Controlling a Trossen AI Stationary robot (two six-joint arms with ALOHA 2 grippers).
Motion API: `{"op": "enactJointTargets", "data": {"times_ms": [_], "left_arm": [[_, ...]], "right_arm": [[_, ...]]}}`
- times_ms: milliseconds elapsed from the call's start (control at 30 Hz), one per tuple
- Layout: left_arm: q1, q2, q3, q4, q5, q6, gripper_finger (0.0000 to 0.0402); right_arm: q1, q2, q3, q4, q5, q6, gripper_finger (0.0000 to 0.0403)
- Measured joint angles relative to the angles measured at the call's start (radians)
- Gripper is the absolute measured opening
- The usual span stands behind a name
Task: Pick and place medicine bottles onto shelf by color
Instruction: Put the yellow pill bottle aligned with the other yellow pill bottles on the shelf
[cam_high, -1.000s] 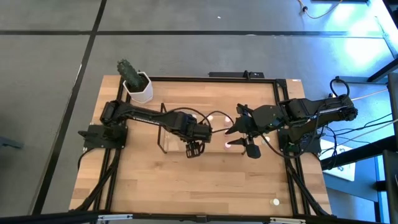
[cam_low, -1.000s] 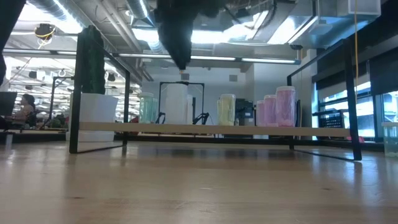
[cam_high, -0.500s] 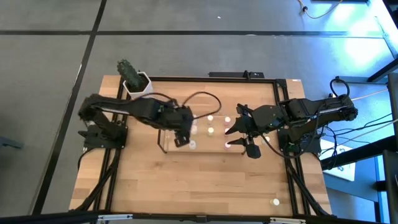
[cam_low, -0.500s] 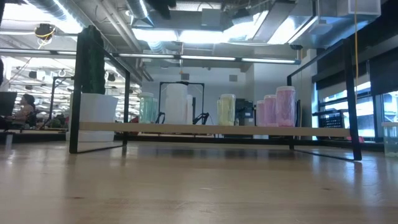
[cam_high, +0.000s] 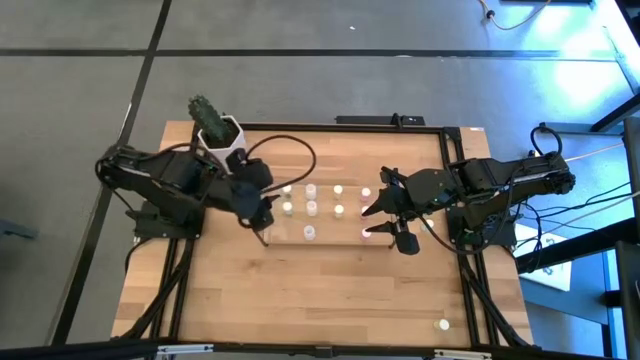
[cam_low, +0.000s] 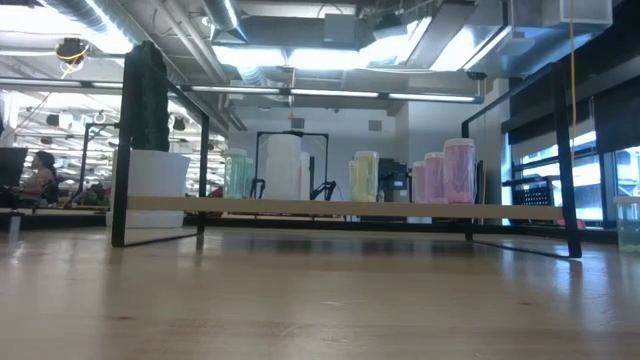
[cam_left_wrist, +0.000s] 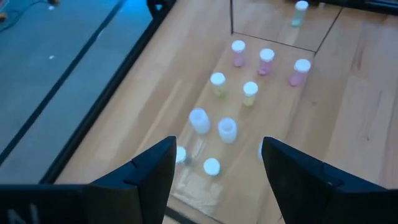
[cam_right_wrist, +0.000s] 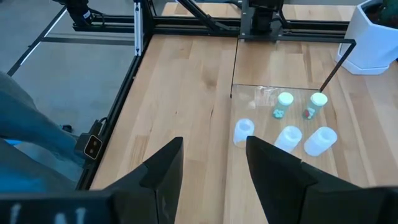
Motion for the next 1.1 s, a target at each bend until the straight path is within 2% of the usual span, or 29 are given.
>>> {"op": "enactJointTargets", "data": {"times_ms": [233, 467, 600, 700, 833, 1100], "left_arm": [[-0.053, -0.021, 0.0, -0.09, -0.062, -0.126, 0.0231], [-0.074, -0.021, 0.0, -0.131, -0.072, -0.199, 0.0231], [-0.074, -0.021, 0.0, -0.131, -0.079, -0.2, 0.0231], [-0.073, -0.021, 0.0, -0.131, -0.094, -0.2, 0.0231], [-0.073, -0.021, 0.0, -0.131, -0.096, -0.2, 0.0231], [-0.073, -0.021, 0.0, -0.131, -0.096, -0.196, 0.0231]], "right_arm": [[0.0, 0.0, 0.0, 0.012, 0.0, 0.004, 0.0178], [0.004, 0.003, 0.0, 0.01, -0.03, 0.25, 0.0178], [0.029, 0.003, 0.0, -0.105, -0.094, 0.296, 0.0178], [0.084, 0.003, 0.0, -0.246, -0.097, 0.384, 0.0174], [0.166, -0.002, 0.0, -0.42, -0.041, 0.555, 0.0164], [0.345, -0.032, 0.0, -0.637, 0.13, 0.89, 0.0158]]}}
